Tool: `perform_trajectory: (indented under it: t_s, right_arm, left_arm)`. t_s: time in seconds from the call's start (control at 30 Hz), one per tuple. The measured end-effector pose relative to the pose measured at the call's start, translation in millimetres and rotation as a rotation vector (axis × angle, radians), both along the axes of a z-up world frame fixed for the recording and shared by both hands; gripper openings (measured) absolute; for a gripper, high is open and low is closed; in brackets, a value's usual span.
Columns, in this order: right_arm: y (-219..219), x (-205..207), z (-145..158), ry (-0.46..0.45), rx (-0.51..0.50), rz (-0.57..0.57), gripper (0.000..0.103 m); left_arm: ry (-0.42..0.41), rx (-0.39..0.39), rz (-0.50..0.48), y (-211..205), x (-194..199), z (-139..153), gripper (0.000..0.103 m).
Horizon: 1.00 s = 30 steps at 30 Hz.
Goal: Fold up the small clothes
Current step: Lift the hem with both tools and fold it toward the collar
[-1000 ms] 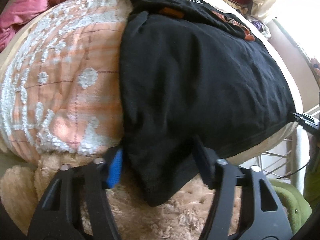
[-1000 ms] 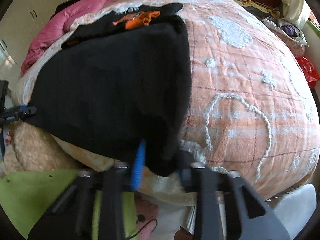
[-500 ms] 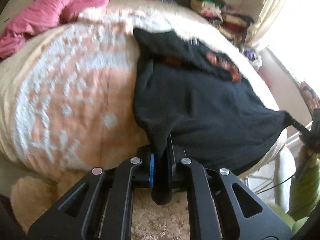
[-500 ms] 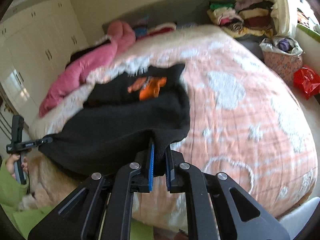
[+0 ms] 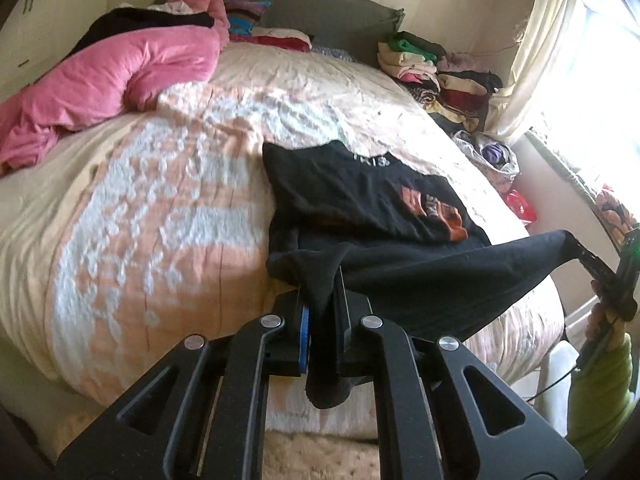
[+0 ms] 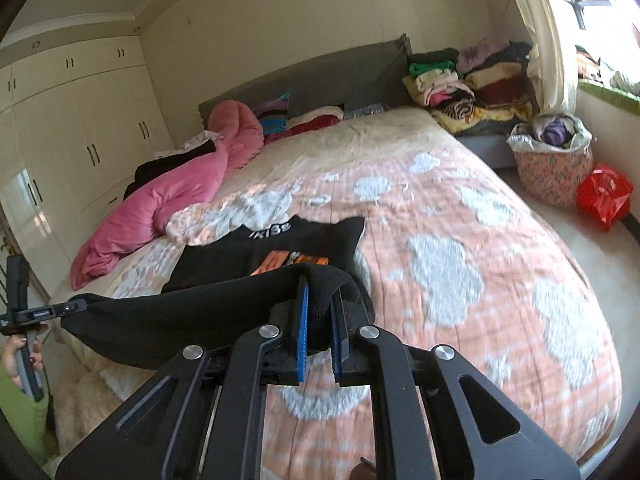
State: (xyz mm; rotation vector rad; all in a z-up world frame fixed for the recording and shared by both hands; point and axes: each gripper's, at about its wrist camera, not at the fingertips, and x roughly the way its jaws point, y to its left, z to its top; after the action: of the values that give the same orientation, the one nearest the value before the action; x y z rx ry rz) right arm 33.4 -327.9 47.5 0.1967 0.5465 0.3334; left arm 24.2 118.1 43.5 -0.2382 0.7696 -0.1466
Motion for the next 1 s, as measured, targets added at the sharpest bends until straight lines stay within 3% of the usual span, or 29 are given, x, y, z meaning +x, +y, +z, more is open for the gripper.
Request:
perform_trajectory:
  t_s: [0.43,0.8,1.0]
  right_arm:
    - [14.1,35.4,28.8,-0.076,-0.046,-0.036,0.008]
    - [18.4,63.4,26.2,-0.081,-0.048,-0.093,0.008]
    - [20.7,87.5,15.8,-0.058,-0.041,-0.129,0.008]
  left_arm:
    - [-0.042,0.008,0.062,8.0,56.1,26.5,0.003]
    - [-0.073,0.019,0.086,6.6,86.3,32.9,0.003]
    - [-0.069,0.052,0.104,3.6,112.0,20.9,0.003]
